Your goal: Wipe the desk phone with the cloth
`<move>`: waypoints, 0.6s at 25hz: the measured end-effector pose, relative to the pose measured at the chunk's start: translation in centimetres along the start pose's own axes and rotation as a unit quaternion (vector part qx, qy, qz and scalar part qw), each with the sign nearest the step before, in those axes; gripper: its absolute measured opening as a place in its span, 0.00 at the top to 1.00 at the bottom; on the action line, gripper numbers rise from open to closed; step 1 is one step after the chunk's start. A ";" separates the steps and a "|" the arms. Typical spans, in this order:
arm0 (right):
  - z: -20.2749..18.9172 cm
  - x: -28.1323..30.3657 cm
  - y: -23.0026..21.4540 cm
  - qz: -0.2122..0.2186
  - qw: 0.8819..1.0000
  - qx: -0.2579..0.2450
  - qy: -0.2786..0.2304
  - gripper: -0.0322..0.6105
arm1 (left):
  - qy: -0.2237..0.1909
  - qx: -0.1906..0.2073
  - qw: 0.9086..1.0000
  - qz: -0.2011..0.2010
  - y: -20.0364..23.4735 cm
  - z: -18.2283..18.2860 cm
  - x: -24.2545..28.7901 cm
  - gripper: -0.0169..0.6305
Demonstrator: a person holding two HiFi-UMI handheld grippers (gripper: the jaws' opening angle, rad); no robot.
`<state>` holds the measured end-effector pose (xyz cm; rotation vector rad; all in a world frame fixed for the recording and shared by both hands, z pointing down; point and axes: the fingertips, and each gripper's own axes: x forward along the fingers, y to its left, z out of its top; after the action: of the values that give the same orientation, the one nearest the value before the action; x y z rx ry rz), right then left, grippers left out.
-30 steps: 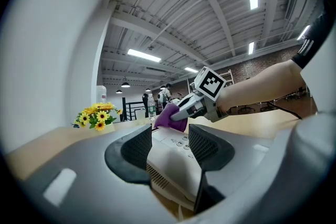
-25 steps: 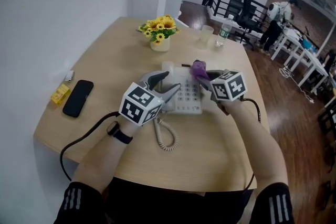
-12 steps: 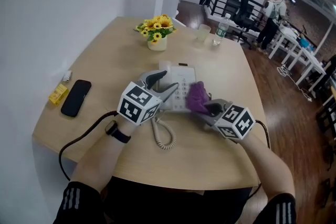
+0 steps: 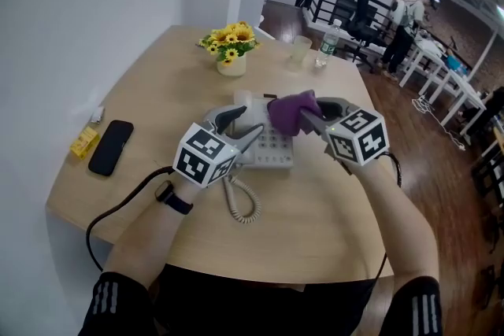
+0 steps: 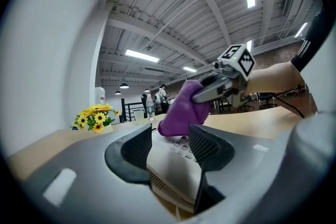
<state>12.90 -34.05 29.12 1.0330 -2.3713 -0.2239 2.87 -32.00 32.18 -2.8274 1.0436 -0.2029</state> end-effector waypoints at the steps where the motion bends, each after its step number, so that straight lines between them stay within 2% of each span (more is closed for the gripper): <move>1: 0.6 1.2 -0.8 -0.006 1.000 0.006 0.000 0.83 | 0.001 0.000 1.000 -0.001 0.0 -0.1 0.0 0.64; 5: 0.9 7.0 -1.9 -0.010 0.999 0.008 0.035 0.83 | -0.001 -0.002 1.000 0.002 0.3 0.0 0.1 0.64; 8: -1.0 9.9 -0.3 0.019 0.997 0.018 0.076 0.83 | -0.002 -0.005 1.000 0.003 0.3 0.0 0.1 0.64; 15: -3.4 8.1 4.8 0.092 0.992 0.015 0.089 0.83 | -0.007 -0.005 1.000 0.005 0.4 0.5 -0.1 0.64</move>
<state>7.16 -36.30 36.98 0.8057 -2.2955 -0.0273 2.57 -32.23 31.64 -2.8281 1.0596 -0.1758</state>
